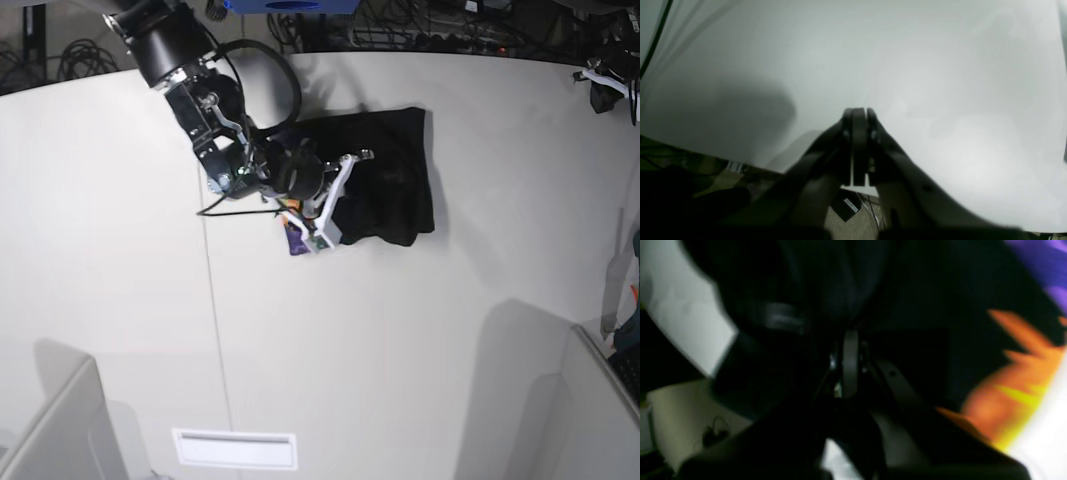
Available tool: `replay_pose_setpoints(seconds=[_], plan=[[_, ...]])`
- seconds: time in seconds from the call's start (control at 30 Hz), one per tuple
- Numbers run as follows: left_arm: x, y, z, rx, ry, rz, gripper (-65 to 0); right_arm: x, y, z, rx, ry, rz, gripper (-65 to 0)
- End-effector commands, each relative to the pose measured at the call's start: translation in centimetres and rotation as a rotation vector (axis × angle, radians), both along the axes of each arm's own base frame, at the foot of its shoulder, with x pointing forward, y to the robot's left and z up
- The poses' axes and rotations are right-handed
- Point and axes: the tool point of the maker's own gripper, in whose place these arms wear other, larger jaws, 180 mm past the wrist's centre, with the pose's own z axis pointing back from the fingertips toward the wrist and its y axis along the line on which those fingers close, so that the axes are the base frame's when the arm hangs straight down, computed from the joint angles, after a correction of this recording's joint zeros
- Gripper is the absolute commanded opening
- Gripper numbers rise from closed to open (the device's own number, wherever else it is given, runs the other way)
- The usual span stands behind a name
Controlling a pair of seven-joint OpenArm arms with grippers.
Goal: Fold the T-shirt properly
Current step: 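Flip the bundle's edge over with the right gripper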
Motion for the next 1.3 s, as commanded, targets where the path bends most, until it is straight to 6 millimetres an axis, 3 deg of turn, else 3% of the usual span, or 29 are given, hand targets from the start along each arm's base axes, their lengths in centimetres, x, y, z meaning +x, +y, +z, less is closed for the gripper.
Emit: replay_pose_setpoints(seconds=[0.0,0.33,0.47,0.53,0.63,0.8,1.13,1.27], plan=[[0.5,0.4,1.1,0.024,-0.028,-0.016,-65.0,0.4,1.9,1.7,0.058,-0.034,0.018,-65.0],[0.6,0.4,1.2,0.027,-0.031,-0.018,-65.0,-3.6,9.9,3.9,0.121,-0.011,0.215,-65.0],[0.4,0.5,1.1,0.025,-0.027,-0.013,-65.0,-3.5,10.4,5.6,0.123,-0.044,0.221,-65.0],[0.6,0.5,1.3,0.029,-0.031,-0.018,-65.0,-3.0,9.5,6.5,0.126,-0.067,0.193,-65.0],[0.6,0.4,1.3,0.029,-0.032,-0.020,-65.0,-2.4,7.4,5.4,0.073,-0.041,0.132,-65.0],[0.7,0.3,1.2,0.024,-0.034,-0.021,-65.0,-3.5,6.1,1.7,0.005,0.042,0.118,-65.0],[1.8,0.0,1.4,0.018,-0.065,-0.021,-65.0,-6.1,8.0,0.1,-0.058,0.068,0.244,-65.0],[2.4,-1.4,0.6,-0.009,-0.052,-0.064,-65.0,-6.5,8.5,-0.2,-0.075,0.101,0.266,-65.0]])
